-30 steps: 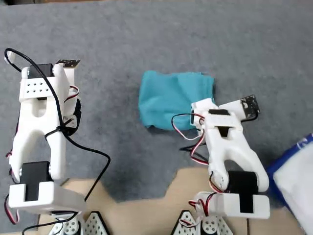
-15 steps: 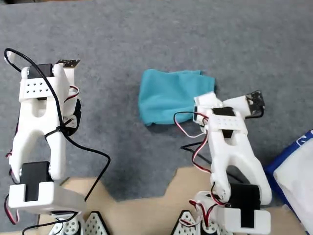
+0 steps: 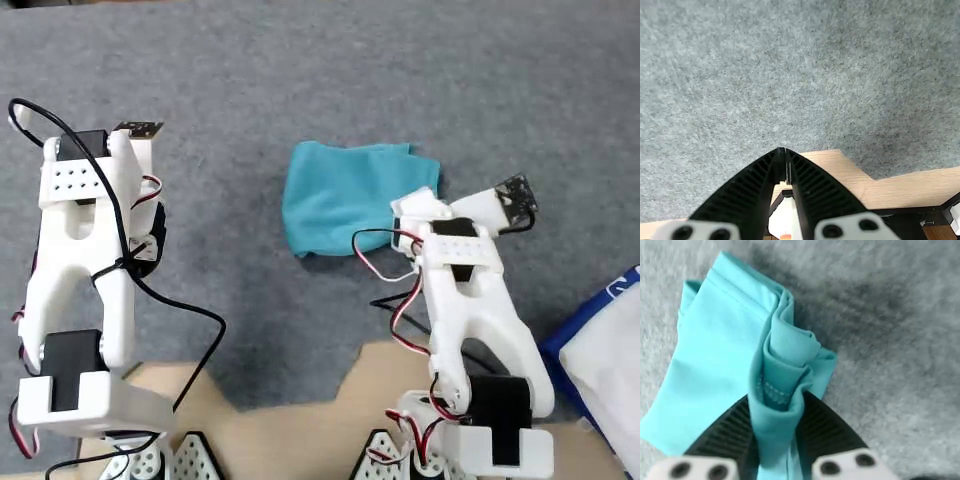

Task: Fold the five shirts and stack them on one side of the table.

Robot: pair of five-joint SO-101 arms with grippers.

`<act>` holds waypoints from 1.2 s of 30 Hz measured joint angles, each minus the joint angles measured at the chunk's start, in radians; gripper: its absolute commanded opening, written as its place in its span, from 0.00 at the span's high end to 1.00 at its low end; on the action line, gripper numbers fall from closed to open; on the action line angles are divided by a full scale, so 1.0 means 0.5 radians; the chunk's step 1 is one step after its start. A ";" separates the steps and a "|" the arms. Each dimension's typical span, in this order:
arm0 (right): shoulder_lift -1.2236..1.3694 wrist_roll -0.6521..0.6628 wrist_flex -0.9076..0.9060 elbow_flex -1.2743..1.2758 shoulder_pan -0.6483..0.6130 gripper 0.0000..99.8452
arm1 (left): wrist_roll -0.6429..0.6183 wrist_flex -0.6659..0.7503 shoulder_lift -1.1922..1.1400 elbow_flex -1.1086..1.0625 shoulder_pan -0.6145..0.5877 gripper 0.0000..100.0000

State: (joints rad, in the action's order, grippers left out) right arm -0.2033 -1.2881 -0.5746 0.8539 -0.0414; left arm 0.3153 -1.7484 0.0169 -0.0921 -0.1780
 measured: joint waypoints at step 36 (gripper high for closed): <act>0.138 -0.064 0.046 -0.055 -0.064 0.84 | 0.000 0.000 0.000 0.000 0.000 0.98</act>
State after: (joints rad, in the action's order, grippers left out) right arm -0.1343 -1.3203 -0.5516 0.8263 -0.0736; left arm 0.3153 -1.7484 0.0169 -0.0921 -0.1780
